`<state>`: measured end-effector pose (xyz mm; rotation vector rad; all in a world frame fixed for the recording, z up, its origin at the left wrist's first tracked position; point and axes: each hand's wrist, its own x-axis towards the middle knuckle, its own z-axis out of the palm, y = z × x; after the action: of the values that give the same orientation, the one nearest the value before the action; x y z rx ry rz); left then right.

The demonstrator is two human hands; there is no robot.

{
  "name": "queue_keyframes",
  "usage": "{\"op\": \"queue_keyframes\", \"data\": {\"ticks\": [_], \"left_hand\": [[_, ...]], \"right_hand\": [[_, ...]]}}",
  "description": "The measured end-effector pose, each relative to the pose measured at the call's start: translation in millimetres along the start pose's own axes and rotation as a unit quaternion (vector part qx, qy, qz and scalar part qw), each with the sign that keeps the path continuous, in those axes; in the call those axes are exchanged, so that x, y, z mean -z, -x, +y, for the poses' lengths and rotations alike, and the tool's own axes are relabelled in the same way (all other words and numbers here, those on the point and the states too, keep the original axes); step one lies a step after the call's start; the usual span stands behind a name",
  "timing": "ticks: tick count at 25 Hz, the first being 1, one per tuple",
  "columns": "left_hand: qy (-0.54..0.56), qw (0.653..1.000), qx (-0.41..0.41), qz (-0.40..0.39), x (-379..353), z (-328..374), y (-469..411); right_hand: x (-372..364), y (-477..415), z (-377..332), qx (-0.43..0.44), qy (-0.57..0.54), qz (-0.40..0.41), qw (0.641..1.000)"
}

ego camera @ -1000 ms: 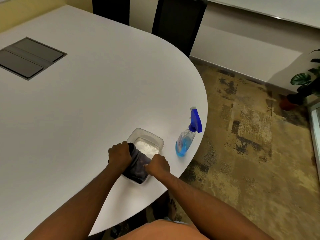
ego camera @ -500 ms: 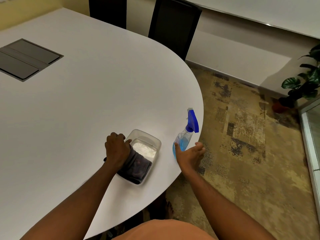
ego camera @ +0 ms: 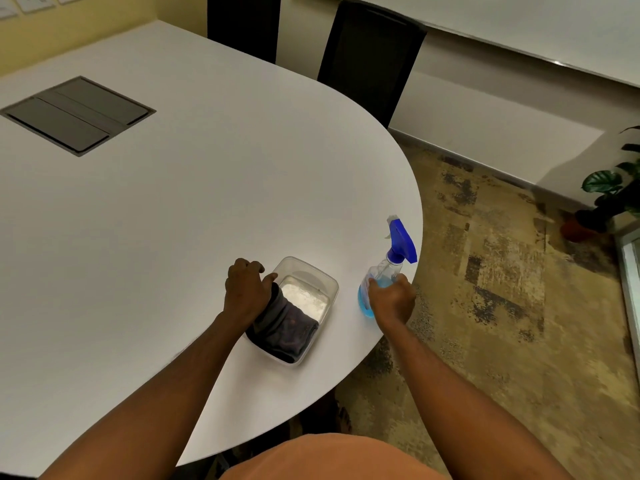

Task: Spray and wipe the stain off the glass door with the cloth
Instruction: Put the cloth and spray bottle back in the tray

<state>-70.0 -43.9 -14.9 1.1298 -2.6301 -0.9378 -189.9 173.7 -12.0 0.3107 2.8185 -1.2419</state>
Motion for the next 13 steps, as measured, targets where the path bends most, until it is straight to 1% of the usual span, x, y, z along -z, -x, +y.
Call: {"op": "queue_keyframes", "data": {"ticks": [6, 13], "left_hand": [[0.012, 1.000, -0.010, -0.012, -1, 2, 1], [0.021, 0.999, -0.018, -0.017, 4, 3, -2]], "right_hand": [[9, 7, -20, 0.044, -0.011, -0.019, 0.999], [17, 26, -62, 0.136, -0.072, -0.061, 0.986]]}}
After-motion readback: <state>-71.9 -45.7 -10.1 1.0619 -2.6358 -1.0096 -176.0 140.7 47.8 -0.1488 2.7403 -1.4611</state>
